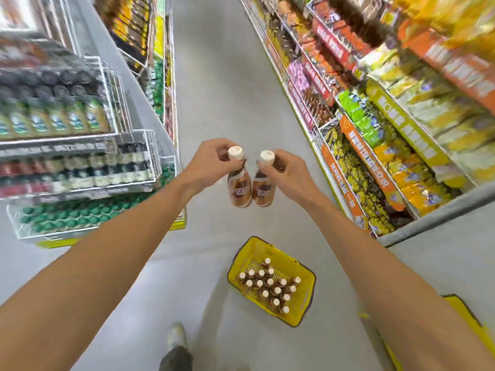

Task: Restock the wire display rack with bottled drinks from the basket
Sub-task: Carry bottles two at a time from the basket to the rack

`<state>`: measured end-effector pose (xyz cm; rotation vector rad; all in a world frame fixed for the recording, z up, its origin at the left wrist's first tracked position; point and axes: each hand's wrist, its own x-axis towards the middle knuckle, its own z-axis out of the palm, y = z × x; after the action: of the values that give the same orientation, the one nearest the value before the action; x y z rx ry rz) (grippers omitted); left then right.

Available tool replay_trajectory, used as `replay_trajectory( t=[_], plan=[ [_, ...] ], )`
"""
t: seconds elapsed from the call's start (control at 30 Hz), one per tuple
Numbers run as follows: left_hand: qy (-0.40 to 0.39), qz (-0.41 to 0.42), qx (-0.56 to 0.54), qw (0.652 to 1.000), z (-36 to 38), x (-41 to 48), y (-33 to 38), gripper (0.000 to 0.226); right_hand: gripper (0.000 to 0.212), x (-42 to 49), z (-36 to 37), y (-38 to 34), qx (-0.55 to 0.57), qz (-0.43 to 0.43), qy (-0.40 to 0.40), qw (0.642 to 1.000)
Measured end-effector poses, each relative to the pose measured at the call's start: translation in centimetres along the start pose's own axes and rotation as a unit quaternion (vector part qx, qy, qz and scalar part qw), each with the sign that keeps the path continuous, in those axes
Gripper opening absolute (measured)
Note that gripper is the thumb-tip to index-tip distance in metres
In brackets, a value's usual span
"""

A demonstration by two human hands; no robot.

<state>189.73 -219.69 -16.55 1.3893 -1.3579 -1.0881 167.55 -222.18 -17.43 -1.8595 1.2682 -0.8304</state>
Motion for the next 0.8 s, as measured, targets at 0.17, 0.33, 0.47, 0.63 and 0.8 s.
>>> replay_trajectory(
  t=[0.17,0.33,0.47,0.63,0.8],
  plan=[
    [0.035,-0.007,-0.004,0.999,-10.6,-4.9,2.2,0.026,0.028,2.6,7.1,-9.4,0.018,-0.056,-0.059,0.997],
    [0.076,-0.011,0.010,0.997,-24.5,-9.1,2.7,0.030,0.019,5.2,17.1,-19.8,0.066,-0.099,-0.123,0.985],
    [0.110,-0.013,0.029,0.993,-35.8,-13.1,2.6,0.029,0.010,6.6,26.4,-28.1,0.123,-0.128,-0.183,0.967],
    [0.176,-0.004,0.085,0.981,-48.8,-17.9,0.4,0.031,0.029,8.5,37.8,-35.9,0.125,-0.159,-0.251,0.947],
    [0.220,0.018,0.063,0.973,-58.1,-18.9,0.8,0.022,0.022,11.7,44.7,-42.1,0.115,-0.178,-0.281,0.936]
  ],
)
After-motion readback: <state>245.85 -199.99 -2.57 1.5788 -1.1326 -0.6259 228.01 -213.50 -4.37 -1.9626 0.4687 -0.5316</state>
